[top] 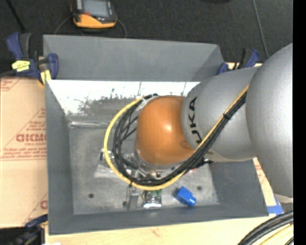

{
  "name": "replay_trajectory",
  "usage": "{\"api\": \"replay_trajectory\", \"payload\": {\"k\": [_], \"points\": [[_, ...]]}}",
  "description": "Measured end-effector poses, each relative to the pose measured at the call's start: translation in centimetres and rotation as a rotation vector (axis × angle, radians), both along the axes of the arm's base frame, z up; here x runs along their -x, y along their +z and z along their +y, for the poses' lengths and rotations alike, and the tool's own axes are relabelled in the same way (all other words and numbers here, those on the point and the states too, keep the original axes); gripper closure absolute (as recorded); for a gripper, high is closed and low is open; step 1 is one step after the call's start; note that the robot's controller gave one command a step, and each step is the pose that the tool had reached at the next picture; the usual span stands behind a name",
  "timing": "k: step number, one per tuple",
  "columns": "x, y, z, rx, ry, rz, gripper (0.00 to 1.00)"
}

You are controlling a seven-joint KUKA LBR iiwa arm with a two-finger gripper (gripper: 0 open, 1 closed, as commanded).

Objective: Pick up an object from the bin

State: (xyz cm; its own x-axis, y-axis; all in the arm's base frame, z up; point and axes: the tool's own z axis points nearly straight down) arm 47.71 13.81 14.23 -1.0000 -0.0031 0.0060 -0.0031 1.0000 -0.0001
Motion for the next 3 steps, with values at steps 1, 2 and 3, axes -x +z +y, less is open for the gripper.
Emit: {"api": "replay_trajectory", "payload": {"k": [1,2,3], "points": [[-5.4,-0.1,-8.7,0.004,-0.030,-0.013,0.00],[-7.5,-7.5,-2.6,-0.002,0.080,-0.007,0.00],[-7.6,-7.1,-2.8,-0.003,0.074,-0.012,1.00]]}}
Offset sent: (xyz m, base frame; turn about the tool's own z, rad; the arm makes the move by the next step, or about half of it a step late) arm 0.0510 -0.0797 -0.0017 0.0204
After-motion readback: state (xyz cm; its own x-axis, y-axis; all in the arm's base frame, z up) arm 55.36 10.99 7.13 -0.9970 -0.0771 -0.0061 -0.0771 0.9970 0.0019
